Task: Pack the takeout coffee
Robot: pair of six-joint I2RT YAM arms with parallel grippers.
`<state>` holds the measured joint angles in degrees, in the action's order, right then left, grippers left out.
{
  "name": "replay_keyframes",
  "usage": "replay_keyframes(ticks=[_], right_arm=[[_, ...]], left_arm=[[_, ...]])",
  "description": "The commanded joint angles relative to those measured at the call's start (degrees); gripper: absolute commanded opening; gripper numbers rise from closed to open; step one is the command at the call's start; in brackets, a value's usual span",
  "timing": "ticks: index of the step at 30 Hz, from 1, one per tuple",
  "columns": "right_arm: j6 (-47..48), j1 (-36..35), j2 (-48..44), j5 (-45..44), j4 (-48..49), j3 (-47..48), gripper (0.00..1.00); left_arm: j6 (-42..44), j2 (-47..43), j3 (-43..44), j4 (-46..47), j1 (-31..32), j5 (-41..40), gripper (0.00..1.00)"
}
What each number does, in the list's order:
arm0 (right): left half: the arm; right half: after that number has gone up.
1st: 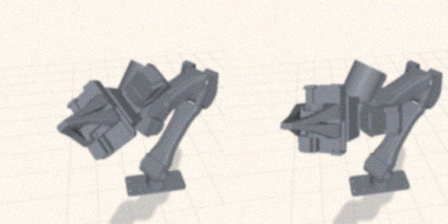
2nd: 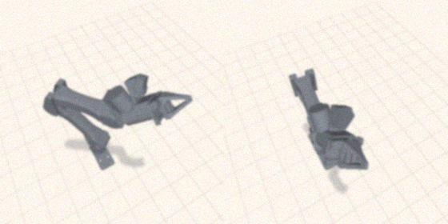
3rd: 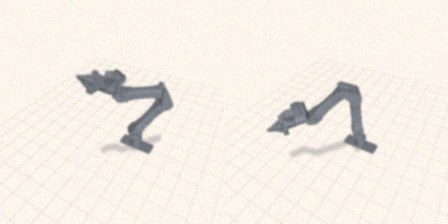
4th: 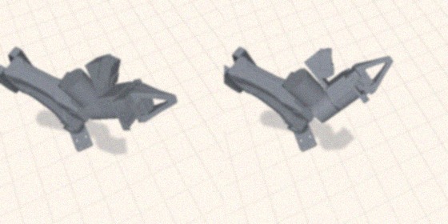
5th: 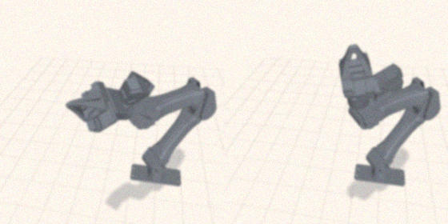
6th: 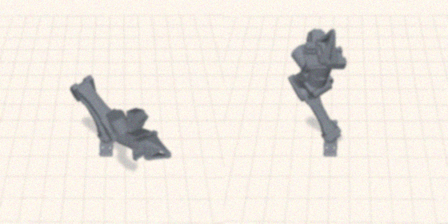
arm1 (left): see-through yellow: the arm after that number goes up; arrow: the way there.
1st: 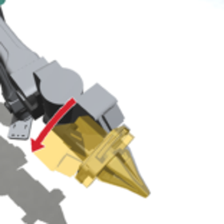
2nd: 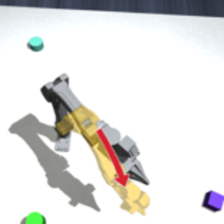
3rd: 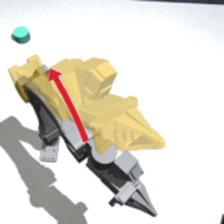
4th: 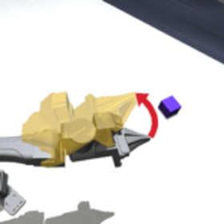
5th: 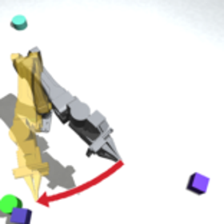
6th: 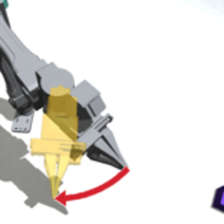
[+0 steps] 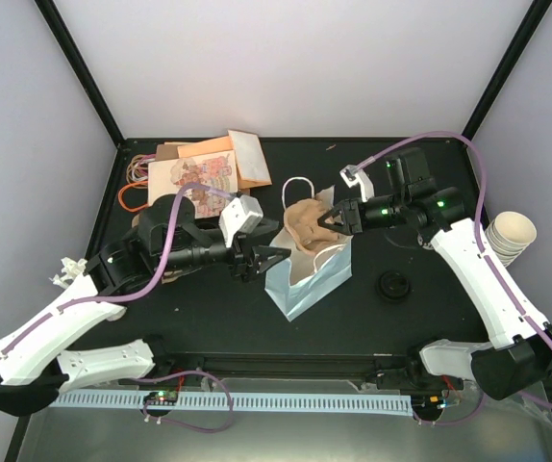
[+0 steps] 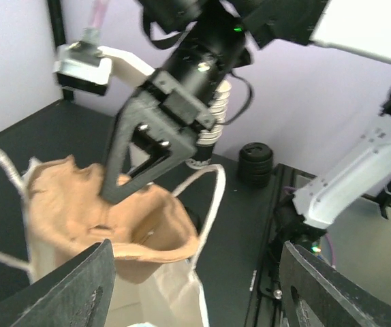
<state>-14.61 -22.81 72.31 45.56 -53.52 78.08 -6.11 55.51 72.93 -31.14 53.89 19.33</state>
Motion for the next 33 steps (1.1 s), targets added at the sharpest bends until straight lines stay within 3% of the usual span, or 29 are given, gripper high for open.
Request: replay_keyframes(ticks=[1, 11, 33], right_arm=[[1.4, -0.3, -0.8, 0.1, -0.2, -0.6, 0.36], [2.2, -0.3, -1.3, 0.4, -0.2, -0.8, 0.35], [2.1, -0.6, -2.2, 1.2, -0.1, -0.8, 0.36]], left_arm=[[-5.0, -0.9, 2.3, -4.3, -2.2, -5.7, 0.69], [-10.8, 2.4, 3.7, -9.9, -12.7, -4.2, 0.62], [-7.9, 13.1, 2.5, -6.8, -15.9, 4.1, 0.53]])
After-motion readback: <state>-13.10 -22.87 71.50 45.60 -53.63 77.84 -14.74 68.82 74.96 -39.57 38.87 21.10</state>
